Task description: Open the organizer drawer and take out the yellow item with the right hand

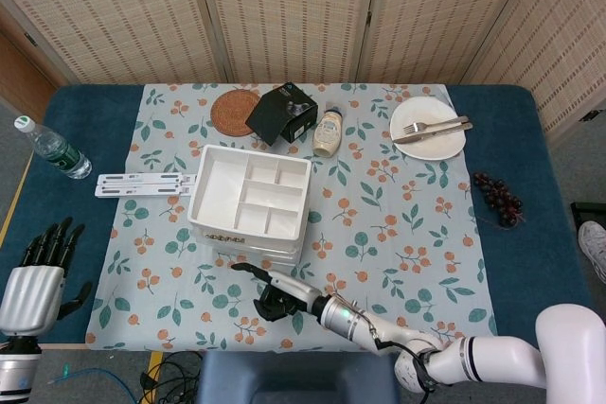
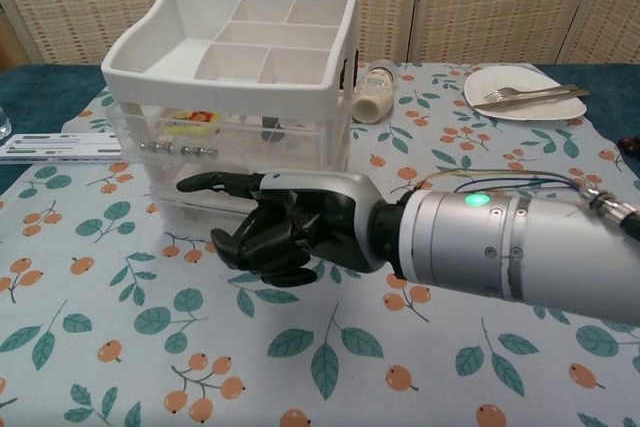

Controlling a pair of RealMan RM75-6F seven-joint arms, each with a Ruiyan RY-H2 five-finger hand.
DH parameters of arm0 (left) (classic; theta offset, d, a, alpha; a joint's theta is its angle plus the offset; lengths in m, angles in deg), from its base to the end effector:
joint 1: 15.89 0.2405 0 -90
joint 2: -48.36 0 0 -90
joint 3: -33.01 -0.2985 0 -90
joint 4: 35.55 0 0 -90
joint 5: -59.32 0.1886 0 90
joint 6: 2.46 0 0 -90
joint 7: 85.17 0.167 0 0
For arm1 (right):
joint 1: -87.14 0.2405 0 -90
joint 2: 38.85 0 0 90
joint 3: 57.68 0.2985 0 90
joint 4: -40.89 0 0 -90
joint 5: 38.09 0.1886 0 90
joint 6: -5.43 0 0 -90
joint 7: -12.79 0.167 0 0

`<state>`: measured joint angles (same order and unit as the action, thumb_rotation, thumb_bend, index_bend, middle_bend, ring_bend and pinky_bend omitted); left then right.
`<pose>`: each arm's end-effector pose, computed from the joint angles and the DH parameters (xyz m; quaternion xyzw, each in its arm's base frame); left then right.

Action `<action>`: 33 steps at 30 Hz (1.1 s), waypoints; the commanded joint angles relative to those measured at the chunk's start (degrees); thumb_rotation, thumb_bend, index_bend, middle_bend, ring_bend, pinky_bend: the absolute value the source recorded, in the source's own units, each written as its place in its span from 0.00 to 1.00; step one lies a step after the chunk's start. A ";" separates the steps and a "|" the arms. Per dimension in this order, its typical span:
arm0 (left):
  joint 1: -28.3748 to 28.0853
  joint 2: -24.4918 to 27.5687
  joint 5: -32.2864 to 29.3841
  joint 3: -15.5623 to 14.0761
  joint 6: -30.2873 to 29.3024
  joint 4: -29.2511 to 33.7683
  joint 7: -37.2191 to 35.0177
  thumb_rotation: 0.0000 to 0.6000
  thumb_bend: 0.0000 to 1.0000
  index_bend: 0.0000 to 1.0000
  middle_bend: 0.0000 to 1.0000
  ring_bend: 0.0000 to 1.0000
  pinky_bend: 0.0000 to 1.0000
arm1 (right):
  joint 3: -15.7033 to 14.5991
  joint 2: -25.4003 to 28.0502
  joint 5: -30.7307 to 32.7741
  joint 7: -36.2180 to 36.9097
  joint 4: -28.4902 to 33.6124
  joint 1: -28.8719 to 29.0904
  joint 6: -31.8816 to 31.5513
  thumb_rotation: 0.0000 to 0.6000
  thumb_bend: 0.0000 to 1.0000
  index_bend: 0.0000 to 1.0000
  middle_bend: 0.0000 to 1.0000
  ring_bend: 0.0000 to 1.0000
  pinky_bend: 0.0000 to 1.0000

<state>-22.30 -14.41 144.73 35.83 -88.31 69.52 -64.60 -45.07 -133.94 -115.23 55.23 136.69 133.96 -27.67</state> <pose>-0.2953 0.2098 0.1912 -0.6300 -0.3290 -0.3509 0.6097 -0.0607 -0.2964 -0.0852 -0.5786 0.7211 -0.3750 0.0678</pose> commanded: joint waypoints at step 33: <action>-0.59 -0.35 0.50 -0.08 0.75 0.97 1.70 1.00 0.29 0.00 0.00 0.04 0.13 | -9.50 18.85 -7.16 -28.12 15.85 -10.18 -20.68 1.00 0.69 0.00 0.96 1.00 0.93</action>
<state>-22.89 -14.76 145.23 35.76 -87.57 70.50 -62.90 -54.59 -115.20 -123.23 27.94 152.26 124.09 -48.09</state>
